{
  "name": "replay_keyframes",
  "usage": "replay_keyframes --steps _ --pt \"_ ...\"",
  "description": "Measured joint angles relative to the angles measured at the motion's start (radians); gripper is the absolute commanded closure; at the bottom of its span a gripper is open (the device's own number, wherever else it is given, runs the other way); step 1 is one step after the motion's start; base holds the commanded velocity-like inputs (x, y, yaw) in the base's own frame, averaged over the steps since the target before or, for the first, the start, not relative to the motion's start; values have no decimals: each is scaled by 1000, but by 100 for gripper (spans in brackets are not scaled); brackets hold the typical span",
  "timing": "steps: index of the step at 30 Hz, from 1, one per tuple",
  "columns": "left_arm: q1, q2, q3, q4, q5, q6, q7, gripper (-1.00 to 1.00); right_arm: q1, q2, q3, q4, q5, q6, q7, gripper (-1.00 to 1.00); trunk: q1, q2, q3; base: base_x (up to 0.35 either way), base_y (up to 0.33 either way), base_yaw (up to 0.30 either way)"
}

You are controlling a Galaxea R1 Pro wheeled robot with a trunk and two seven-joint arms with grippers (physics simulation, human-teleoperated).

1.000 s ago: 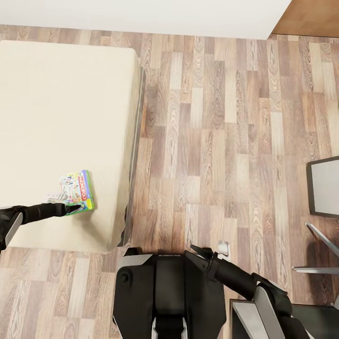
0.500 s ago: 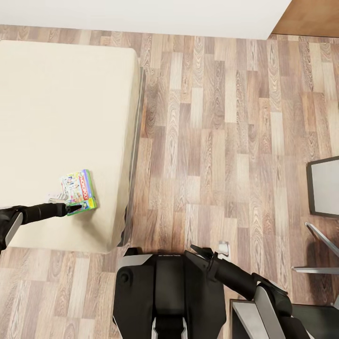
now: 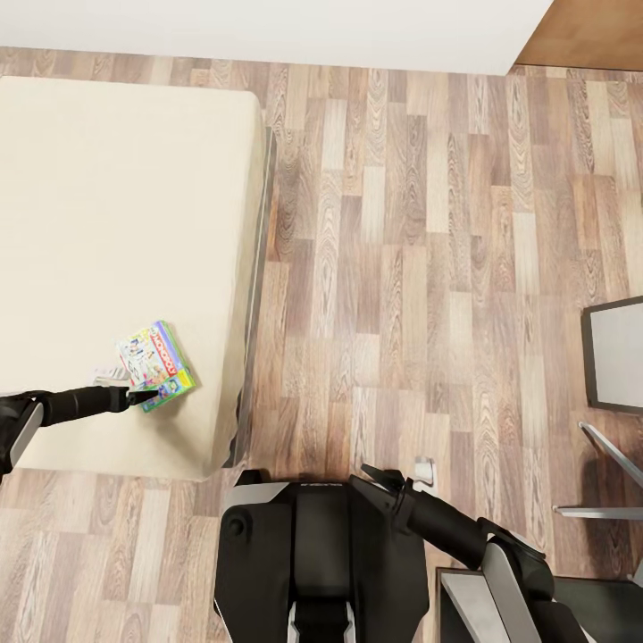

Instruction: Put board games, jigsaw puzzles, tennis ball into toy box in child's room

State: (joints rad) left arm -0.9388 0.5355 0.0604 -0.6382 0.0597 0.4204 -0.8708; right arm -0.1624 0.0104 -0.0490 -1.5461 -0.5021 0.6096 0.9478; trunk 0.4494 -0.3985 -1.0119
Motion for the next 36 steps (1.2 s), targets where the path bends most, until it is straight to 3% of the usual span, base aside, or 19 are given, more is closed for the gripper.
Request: replay_keyframes --steps 15,20,36 --pt "0 -10 3 0 5 14 -28 -100 0 0 0 0 -3 0 1 -100 0 0 0 0 0 0" --pt "0 -26 5 0 7 32 -66 -100 0 -1 0 -1 -4 0 3 -100 0 0 0 0 0 0" --pt "-1 -56 6 0 16 40 -72 -100 0 -5 -2 -2 -7 1 6 -100 0 0 0 0 0 0"
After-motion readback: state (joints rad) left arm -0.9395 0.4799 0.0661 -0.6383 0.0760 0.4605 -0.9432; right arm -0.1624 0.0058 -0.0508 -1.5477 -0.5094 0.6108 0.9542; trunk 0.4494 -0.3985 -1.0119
